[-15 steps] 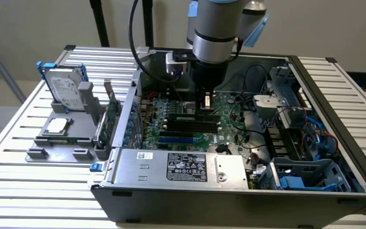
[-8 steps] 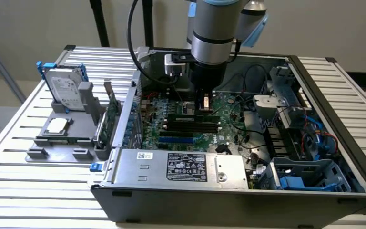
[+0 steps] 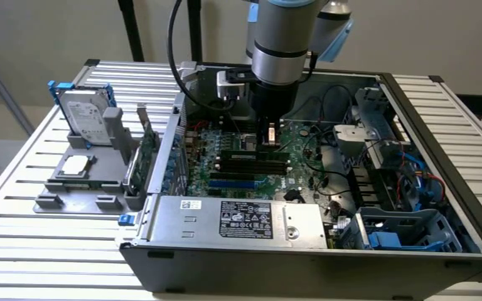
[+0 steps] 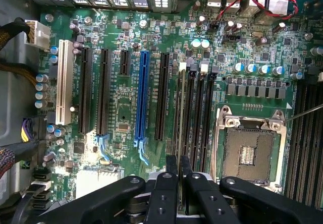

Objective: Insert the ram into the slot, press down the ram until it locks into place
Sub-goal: 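Insert the ram into the slot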

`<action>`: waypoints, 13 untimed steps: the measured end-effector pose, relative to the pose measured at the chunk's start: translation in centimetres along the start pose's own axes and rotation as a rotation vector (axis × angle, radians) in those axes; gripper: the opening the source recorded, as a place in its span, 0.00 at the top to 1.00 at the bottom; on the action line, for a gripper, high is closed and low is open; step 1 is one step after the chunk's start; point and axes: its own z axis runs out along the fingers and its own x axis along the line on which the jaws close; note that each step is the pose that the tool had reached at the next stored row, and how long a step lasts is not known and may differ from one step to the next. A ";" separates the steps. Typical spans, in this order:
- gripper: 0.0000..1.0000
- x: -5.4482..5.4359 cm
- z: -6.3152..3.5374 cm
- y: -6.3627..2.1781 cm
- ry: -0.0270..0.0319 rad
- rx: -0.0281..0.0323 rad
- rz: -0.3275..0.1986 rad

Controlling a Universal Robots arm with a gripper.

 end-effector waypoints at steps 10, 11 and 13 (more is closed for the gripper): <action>0.86 0.0 0.23 0.01 0.0000 0.0001 0.000; 0.86 0.0 0.34 0.01 0.0000 0.0002 0.000; 0.86 0.0 0.56 0.04 0.0003 0.0002 0.000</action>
